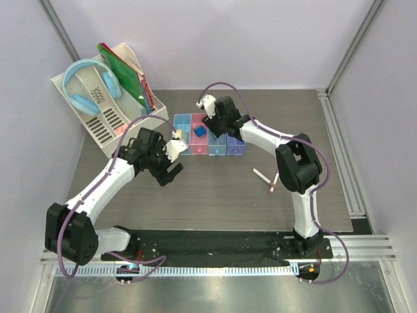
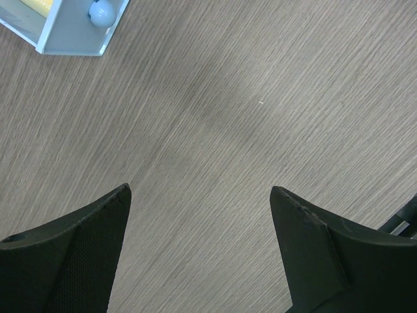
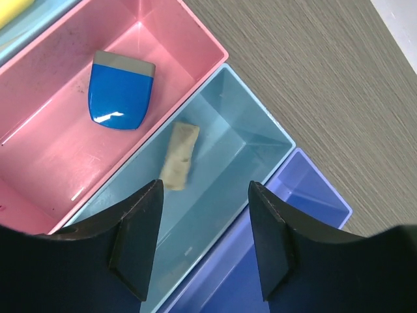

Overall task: Sort the stationery into containers
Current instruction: Place the stationery in the storage box, then pick up the pen from the center of the board.

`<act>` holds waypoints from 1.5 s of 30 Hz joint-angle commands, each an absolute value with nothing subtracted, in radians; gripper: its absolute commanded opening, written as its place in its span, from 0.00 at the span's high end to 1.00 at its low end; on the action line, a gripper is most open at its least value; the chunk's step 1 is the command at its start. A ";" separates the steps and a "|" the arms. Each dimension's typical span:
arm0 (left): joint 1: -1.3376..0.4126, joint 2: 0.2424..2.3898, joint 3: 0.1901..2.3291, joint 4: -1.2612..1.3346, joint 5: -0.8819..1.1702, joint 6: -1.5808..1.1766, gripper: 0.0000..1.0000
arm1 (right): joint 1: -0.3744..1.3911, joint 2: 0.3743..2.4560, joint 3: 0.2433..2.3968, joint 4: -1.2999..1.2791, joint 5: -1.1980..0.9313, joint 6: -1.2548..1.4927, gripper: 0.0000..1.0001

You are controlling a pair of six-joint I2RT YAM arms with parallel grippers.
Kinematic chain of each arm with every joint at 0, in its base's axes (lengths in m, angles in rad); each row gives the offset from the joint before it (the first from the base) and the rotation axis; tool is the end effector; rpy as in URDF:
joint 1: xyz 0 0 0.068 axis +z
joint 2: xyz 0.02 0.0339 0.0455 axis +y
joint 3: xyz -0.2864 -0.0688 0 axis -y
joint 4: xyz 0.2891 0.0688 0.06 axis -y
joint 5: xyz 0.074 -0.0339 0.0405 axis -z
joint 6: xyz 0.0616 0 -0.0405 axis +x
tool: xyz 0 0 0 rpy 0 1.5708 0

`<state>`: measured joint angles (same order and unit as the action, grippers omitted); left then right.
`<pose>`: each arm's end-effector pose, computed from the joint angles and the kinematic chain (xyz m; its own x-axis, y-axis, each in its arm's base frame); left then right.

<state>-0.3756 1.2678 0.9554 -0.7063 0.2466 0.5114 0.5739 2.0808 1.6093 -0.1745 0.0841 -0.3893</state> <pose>0.2719 -0.1234 0.2412 -0.4584 0.6909 -0.5591 0.8017 0.5929 0.0754 0.4670 0.2957 0.2041 -0.2838 -0.6338 -0.7196 -0.6403 0.6839 -0.3498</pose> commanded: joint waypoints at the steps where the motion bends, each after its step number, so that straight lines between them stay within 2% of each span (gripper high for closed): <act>1: -0.393 1.278 1.011 -0.713 0.267 0.543 0.13 | 0.578 1.985 1.597 -0.140 0.092 -0.387 0.38; 7: -0.437 1.321 1.057 -0.700 0.262 0.560 0.13 | 0.574 1.895 1.559 -0.146 0.133 -0.374 0.36; 12: -0.561 1.426 1.101 -0.651 0.209 0.604 0.13 | 0.522 1.735 1.506 -0.188 0.236 -0.322 0.36; 16: -0.688 1.561 1.175 -0.595 0.150 0.667 0.13 | 0.383 1.610 1.444 -0.279 0.235 -0.261 0.36; 22: -0.866 1.801 1.365 -0.586 0.127 0.854 0.11 | 0.163 1.401 1.209 -0.331 0.134 -0.287 0.36; 27: -0.903 1.913 1.492 -0.597 0.178 1.006 0.07 | 0.034 1.286 1.060 -0.400 0.078 -0.351 0.34; 30: -0.911 2.014 1.665 -0.670 0.219 1.031 0.07 | 0.012 1.223 1.003 -0.425 0.067 -0.367 0.34; 45: -0.996 2.217 1.870 -0.813 0.339 1.219 0.07 | -0.152 1.052 0.877 -0.449 0.029 -0.399 0.32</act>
